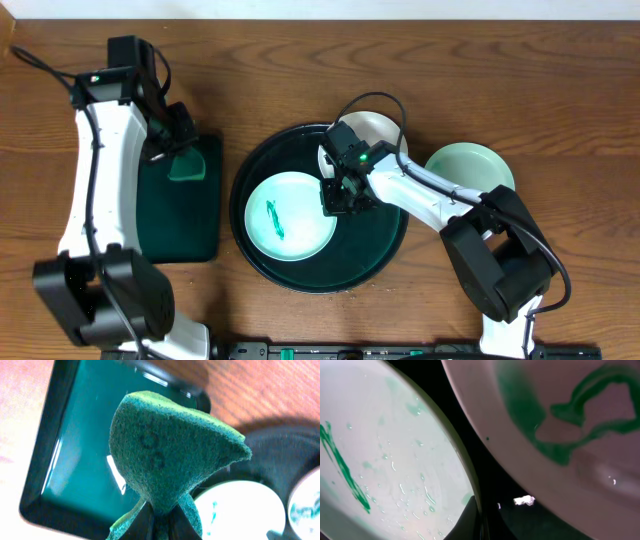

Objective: Clean dirty plates on tray and stack at the side
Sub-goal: 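Bring left gripper with sponge over the gripped plate, then scrub the plate with the sponge in the left gripper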

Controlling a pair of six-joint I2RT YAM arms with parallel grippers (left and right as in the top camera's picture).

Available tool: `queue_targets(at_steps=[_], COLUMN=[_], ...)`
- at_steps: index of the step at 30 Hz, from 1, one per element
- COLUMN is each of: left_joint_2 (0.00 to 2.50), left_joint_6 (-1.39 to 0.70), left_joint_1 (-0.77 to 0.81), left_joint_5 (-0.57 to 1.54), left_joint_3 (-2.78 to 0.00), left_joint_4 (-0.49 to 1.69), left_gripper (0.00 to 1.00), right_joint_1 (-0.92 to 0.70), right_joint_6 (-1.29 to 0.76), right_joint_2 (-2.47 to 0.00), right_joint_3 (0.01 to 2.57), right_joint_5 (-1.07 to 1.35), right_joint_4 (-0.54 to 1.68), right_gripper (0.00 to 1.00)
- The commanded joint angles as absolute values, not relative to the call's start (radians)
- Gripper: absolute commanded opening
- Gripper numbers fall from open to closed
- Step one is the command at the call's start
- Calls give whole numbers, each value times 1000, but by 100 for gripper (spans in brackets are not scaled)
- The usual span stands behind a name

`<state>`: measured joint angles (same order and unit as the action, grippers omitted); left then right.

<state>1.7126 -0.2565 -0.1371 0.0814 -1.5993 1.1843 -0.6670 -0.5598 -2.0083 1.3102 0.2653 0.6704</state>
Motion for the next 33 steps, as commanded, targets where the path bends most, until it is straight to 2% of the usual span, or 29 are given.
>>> queue_targets(at_steps=[1, 7, 12, 19, 23, 28, 33], left_joint_2=[1628, 1620, 1620, 1621, 1626, 1663, 1684], left_joint_6=[-249, -321, -452, -560, -560, -559, -420], left_joint_1=[-123, 7, 148, 268, 303, 305, 305], left_joint_5=[137, 150, 149, 145, 118, 121, 319], left_joint_3=[-1584, -1413, -1208, -1015, -935, -903, -903], left_joint_4=[1233, 1186, 1038, 791, 668, 643, 608], left_gripper=[7, 7, 7, 7, 7, 7, 7], right_joint_1=[-655, -654, -654, -654, -654, -654, -654], right_joint_6=[-568, -566, -560, -560, -560, -560, -560], right_joint_2=[-2025, -2025, -2025, -2025, -2025, -2025, -2025], right_joint_3=[1328, 1328, 1328, 1328, 1328, 1328, 1328], right_joint_5=[271, 275, 282, 289, 289, 290, 290], right_joint_4=[655, 659, 662, 662, 662, 663, 663], right_gripper=[1, 1, 1, 1, 1, 1, 1])
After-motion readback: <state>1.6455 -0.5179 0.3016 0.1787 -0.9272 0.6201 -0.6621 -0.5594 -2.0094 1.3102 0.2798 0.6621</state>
